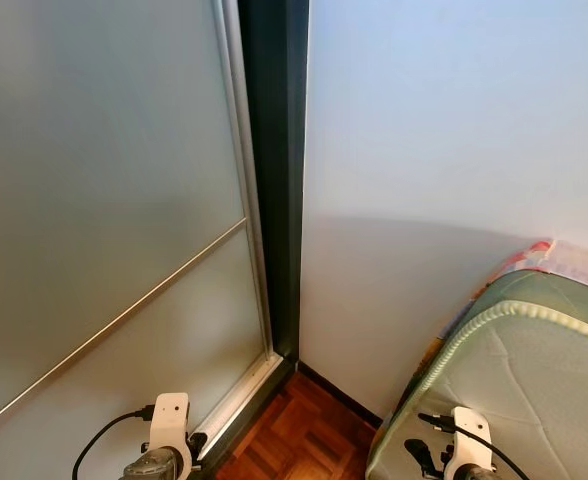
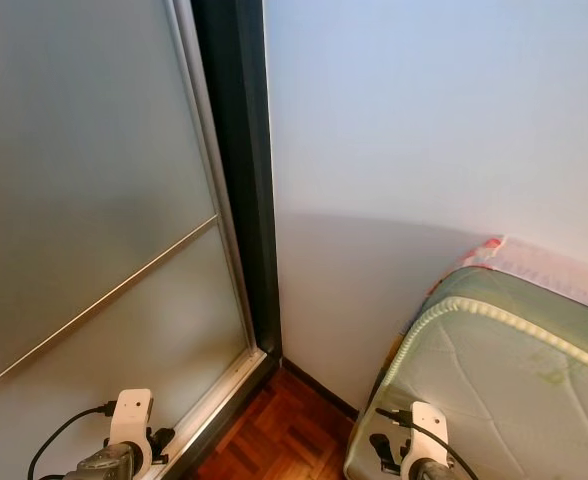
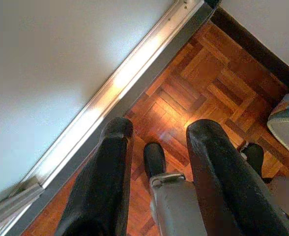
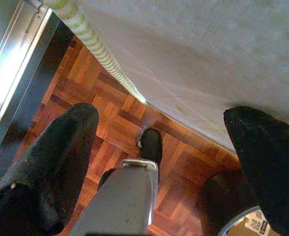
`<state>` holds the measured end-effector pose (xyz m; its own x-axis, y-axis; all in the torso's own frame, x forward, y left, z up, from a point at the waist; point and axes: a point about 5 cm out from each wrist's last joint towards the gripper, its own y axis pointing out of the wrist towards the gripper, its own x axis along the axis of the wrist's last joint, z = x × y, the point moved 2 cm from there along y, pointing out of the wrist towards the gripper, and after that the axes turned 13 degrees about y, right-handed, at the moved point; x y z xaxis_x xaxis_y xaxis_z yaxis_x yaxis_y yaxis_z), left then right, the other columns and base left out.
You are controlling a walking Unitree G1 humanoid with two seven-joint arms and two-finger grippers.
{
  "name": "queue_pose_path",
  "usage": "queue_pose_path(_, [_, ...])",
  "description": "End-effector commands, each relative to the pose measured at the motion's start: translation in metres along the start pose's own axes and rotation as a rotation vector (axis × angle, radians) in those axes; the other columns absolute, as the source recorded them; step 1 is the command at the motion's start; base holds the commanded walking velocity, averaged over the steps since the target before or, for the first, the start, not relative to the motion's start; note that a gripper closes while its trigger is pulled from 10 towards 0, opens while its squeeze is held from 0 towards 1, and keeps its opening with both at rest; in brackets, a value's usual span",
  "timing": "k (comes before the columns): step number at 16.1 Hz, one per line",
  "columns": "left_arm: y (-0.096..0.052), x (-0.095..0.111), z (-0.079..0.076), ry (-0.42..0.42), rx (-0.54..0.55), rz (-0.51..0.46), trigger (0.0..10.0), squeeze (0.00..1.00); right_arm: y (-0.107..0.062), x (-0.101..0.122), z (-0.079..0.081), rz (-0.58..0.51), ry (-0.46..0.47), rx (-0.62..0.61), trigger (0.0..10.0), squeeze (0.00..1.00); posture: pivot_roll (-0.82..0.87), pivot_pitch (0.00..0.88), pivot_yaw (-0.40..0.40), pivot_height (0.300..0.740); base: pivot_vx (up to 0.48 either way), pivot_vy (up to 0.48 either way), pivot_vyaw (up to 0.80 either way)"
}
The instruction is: Clean up the room
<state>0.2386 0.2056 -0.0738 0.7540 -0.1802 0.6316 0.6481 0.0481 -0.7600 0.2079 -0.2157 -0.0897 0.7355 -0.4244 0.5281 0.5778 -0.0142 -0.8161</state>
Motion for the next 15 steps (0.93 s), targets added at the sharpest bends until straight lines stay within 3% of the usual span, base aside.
queue_pose_path(1, [-0.0006,-0.0053,0.001,0.011,-0.002,0.028,10.0,0.0,-0.0018,0.0082,-0.0099,-0.027,0.019,-0.029,10.0,0.0,0.04,0.0,-0.015,0.74,0.0,0.0,0.0])
queue_pose_path(9, [-0.0006,-0.0055,0.0009,0.006,-0.007,0.029,10.0,0.0,-0.0017,0.0086,-0.0091,-0.036,0.035,-0.022,10.0,0.0,0.04,0.0,-0.014,0.74,0.0,0.0,0.0])
queue_pose_path(15, [-0.0006,-0.0055,0.001,0.007,-0.008,0.033,10.0,0.0,-0.0016,0.0084,-0.009,-0.025,0.023,-0.021,10.0,0.0,0.03,0.0,-0.013,0.74,-0.254,0.0,0.0])
